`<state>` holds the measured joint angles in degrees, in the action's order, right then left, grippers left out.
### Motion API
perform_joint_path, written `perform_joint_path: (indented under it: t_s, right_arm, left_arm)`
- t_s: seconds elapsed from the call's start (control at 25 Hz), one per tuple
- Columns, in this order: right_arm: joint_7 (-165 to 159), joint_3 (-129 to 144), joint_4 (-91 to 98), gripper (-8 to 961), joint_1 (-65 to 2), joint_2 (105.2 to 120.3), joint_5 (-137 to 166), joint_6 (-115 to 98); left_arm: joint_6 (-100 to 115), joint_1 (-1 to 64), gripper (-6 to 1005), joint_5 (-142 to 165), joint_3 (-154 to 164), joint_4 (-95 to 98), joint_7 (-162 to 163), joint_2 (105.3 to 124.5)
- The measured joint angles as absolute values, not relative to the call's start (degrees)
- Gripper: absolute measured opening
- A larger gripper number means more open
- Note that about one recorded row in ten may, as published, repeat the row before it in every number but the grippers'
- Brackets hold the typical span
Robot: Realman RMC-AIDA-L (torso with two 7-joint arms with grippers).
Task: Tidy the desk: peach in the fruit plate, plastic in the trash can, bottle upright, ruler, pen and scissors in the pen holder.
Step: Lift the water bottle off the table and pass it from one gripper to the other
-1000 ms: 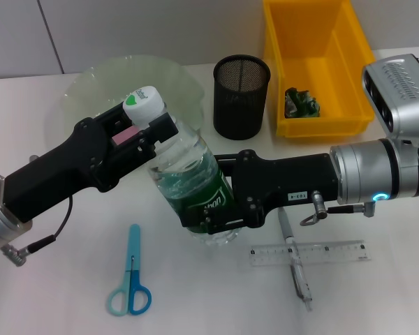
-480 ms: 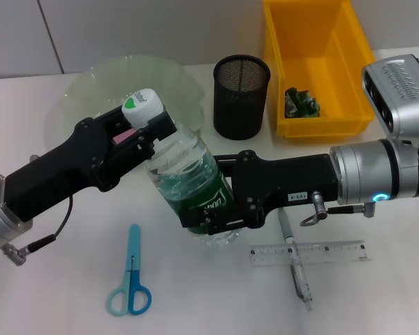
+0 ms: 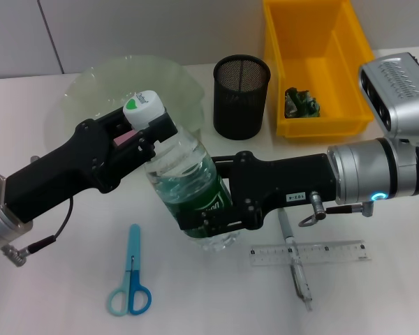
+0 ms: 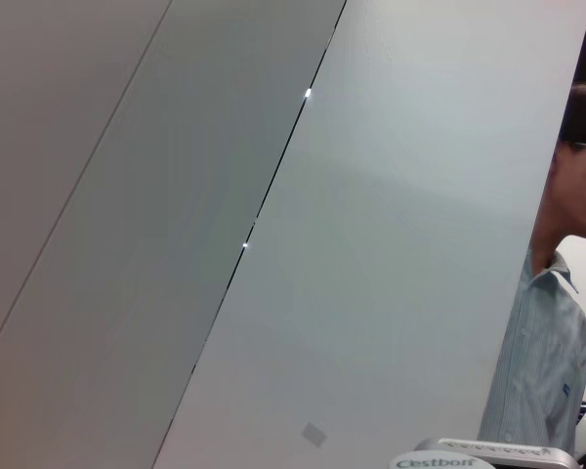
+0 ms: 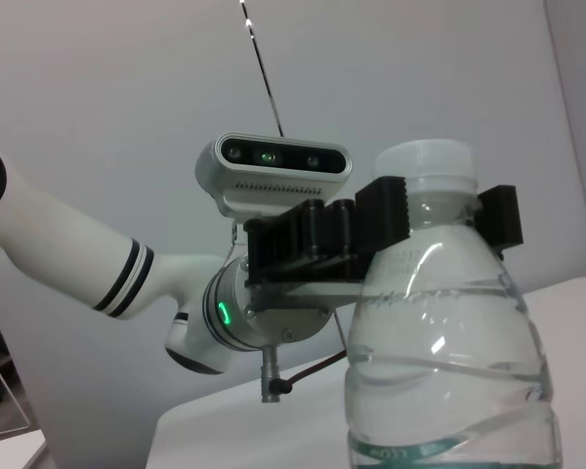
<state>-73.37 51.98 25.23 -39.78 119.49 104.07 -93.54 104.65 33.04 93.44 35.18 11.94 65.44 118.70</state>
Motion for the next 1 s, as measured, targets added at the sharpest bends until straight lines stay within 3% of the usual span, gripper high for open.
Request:
perform_joint_path:
  t_s: [1.0]
  right_arm:
    - [-73.05,52.22,25.66,811,-38.92,119.30,103.39,-90.45]
  left_arm:
    - [104.71,32.43,433,93.01,34.96,12.69,65.74,118.27]
